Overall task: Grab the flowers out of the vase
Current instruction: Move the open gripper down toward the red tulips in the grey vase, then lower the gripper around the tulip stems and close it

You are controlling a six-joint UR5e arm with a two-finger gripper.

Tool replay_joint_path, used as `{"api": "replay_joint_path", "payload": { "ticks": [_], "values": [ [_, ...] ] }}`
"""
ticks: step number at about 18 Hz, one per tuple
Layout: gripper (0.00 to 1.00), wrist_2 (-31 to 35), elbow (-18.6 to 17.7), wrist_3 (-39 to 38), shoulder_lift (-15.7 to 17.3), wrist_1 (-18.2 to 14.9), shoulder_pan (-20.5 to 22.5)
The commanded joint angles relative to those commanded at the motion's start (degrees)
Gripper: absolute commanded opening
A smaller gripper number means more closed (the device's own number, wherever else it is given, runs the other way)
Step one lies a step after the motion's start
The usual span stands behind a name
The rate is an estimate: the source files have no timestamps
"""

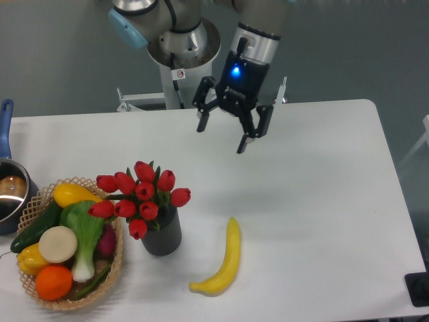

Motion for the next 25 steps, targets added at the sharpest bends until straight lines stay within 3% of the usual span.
{"api": "replay_joint_path", "payload": {
  "ticks": [6,14,18,25],
  "values": [
    [1.00,-2.21,-0.97,-0.18,-3.08,0.62,-2.73],
    [1.00,-2.39,-0.18,-0.35,-8.35,5.81,-6.68],
    [1.00,-4.40,-0.26,-0.35,-9.67,8.17,-7.82],
    [1.00,-6.34,-0.18,-0.27,-11.52,9.59,-8.35]
  ]
}}
